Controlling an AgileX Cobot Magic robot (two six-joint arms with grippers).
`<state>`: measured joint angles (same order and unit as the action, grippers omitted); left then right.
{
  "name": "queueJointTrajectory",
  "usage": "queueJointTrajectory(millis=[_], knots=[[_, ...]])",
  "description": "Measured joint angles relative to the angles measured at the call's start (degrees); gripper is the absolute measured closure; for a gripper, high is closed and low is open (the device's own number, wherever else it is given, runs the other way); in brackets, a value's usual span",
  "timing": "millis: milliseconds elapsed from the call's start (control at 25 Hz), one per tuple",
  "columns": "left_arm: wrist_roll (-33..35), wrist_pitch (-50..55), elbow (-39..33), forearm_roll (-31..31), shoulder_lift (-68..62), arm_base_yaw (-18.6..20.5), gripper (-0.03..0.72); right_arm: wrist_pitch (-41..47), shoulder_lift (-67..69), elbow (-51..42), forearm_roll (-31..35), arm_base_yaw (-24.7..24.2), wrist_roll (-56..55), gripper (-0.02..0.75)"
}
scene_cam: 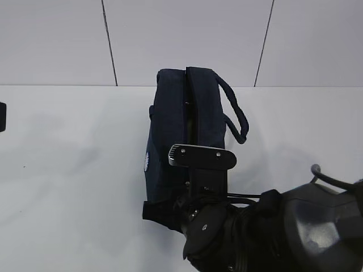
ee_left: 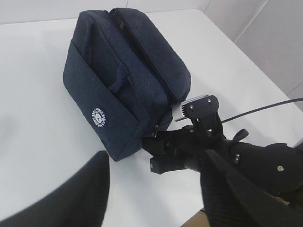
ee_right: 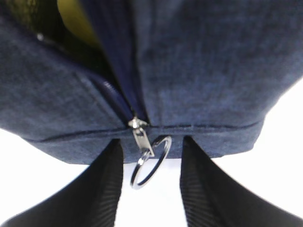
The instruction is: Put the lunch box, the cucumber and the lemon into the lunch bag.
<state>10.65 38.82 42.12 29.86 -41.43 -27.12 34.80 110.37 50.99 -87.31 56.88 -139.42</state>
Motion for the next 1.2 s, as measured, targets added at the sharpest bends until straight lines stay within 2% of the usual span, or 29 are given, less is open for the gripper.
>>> queueJointTrajectory(millis=[200,560,1200], knots=[[0.0,0.1,0.0,0.0,0.0,0.0,0.26,0.09,0.0,0.0,0.0,0.0,-0.13,0.58],[0.0,0.21,0.0,0.0,0.0,0.0,0.26,0.13,0.0,0.0,0.1,0.0,-0.13,0.7],[0.0,0.32,0.0,0.0,0.0,0.0,0.26,0.0,0.0,0.0,0.1,0.0,-1.05,0.717]])
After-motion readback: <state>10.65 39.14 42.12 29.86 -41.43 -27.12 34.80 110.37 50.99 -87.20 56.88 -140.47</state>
